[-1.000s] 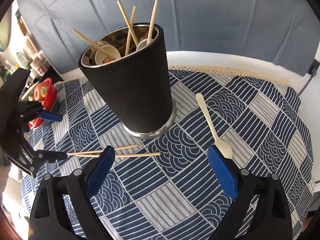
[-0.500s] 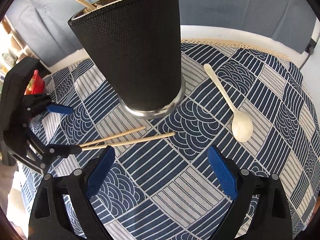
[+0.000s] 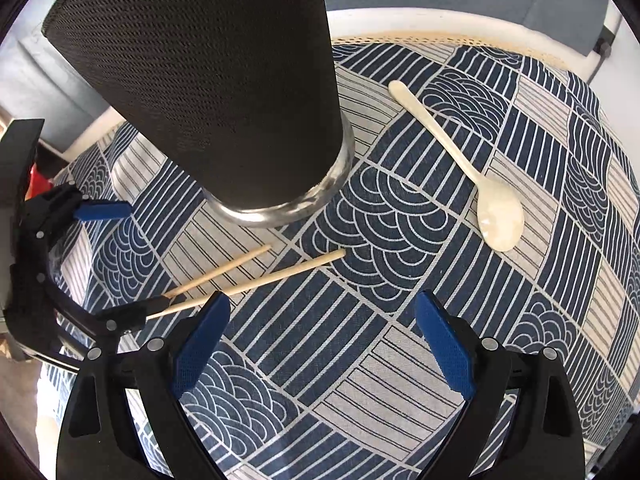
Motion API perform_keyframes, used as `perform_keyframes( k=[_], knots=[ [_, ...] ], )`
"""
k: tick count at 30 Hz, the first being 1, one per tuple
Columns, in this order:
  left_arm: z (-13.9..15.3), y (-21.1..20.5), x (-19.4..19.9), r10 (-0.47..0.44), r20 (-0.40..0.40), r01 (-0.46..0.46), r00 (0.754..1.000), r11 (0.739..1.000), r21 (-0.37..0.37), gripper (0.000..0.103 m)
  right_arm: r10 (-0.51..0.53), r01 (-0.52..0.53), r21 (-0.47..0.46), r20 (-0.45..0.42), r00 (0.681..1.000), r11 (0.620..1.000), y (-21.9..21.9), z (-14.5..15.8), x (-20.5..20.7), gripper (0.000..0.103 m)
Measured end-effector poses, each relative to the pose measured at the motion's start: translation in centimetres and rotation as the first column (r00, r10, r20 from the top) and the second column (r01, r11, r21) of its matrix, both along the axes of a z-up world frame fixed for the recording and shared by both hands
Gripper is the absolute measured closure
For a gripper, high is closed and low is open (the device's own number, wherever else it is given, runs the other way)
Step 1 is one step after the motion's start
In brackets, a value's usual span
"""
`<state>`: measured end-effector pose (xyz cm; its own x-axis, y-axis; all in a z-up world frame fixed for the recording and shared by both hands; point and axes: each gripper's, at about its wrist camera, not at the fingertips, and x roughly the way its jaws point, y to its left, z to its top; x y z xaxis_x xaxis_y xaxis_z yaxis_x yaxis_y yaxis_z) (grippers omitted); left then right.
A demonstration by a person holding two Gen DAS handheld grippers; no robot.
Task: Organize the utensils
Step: 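Close the right gripper on one remaining chopstick while the left closes on the other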
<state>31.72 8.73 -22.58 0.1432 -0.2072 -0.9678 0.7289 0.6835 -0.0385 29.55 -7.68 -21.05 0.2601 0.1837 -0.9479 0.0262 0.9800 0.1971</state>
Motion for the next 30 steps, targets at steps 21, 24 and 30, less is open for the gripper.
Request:
perform_keyframes(
  k=[21,24,30],
  knots=[
    [-0.3,-1.5,-0.8,-0.003,0.038,0.002,0.999,0.999,0.036,0.006,-0.243,0.238,-0.057,-0.123,0.962,0.97,2.4,-2.1,1.7,0.013],
    [-0.1,-0.6,-1.7,-0.008,0.036,0.007,0.999,0.999,0.035,0.013,-0.271,0.254,-0.121,-0.153,0.95,0.96,3.5,-2.4,2.3,0.014],
    [1.3,1.1,-2.6,0.018,0.059,-0.017,0.998,1.0,-0.007,0.076,-0.18,0.171,-0.14,-0.053,0.982,0.975,5.4,-1.0,1.2,0.087]
  ],
)
